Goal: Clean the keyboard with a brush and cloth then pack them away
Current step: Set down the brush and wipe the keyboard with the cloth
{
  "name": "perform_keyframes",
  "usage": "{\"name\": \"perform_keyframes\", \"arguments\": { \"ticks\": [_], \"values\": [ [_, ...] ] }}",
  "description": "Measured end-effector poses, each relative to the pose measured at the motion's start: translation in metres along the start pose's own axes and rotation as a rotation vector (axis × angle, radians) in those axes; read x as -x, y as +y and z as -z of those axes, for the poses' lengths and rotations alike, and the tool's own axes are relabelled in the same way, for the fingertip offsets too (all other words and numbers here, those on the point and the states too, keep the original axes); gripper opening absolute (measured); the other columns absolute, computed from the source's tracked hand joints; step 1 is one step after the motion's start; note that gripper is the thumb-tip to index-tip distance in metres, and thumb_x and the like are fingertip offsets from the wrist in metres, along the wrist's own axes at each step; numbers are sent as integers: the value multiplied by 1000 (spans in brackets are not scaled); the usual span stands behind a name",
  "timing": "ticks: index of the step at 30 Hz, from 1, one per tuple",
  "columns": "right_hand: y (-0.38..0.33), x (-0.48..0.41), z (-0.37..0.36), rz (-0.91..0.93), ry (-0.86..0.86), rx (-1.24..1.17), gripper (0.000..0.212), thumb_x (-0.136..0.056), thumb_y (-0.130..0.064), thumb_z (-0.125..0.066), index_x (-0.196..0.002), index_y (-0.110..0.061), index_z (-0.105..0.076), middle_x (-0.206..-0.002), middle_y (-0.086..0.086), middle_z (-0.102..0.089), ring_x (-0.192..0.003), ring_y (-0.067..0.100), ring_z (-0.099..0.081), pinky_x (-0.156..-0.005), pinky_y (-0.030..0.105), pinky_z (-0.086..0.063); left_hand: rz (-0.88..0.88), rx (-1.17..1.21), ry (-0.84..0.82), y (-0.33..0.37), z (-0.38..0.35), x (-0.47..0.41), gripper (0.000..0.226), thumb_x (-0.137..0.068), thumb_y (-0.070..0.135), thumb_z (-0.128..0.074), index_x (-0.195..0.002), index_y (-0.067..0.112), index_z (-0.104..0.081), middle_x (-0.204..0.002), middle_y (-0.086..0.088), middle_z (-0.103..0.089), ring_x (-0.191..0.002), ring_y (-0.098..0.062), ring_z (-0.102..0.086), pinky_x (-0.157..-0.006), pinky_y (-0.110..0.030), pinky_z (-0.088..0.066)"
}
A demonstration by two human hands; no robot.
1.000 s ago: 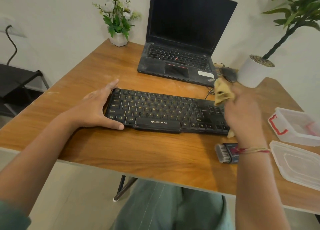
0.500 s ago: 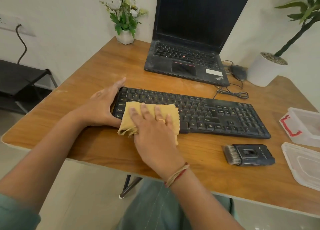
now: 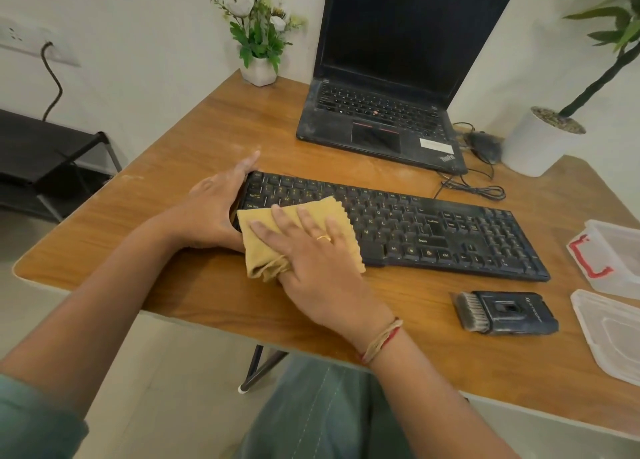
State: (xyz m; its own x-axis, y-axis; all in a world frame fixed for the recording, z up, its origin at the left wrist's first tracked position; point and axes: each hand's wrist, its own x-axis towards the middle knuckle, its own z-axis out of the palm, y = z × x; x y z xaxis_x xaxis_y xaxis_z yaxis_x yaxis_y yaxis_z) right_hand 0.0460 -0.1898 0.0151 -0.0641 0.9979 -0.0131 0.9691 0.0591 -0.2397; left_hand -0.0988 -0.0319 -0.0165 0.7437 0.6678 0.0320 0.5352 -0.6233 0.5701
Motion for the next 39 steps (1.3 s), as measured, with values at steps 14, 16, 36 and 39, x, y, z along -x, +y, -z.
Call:
{"name": "perform_keyframes", "arguments": {
  "ticks": [14,16,36,39],
  "values": [
    [77,-6,25,-647,27,57,58,-99,-31,-32,-151,-35,-7,-160,8,4,-147,30,2,-115,56,3,22,7,9,2,1,0,141,-35,85,-67,-149,43,5,-155,4,-26,-139,-20,-27,-114,-46,-22],
    [44,-12,10,-422,41,48,59,-99,-34,-33,-150,-38,-6,-160,4,7,-147,27,5,-116,55,7,24,3,12,3,1,1,141,-35,84,-66,-150,41,5,-155,4,-26,-139,-20,-27,-114,-44,-21],
    [87,-38,26,-714,52,55,58,-100,-31,-32,-153,-22,-8,-160,8,-5,-147,29,-3,-116,56,-3,33,19,13,3,1,2,143,-35,83,-69,-148,42,8,-156,6,-24,-140,-18,-25,-114,-41,-19],
    [52,-59,13,-535,50,44,61,-99,-34,-34,-152,-26,-6,-160,5,-3,-147,28,-1,-116,56,-1,34,23,11,4,2,3,144,-35,82,-69,-148,42,10,-155,8,-24,-140,-17,-25,-113,-39,-19]
  ]
}}
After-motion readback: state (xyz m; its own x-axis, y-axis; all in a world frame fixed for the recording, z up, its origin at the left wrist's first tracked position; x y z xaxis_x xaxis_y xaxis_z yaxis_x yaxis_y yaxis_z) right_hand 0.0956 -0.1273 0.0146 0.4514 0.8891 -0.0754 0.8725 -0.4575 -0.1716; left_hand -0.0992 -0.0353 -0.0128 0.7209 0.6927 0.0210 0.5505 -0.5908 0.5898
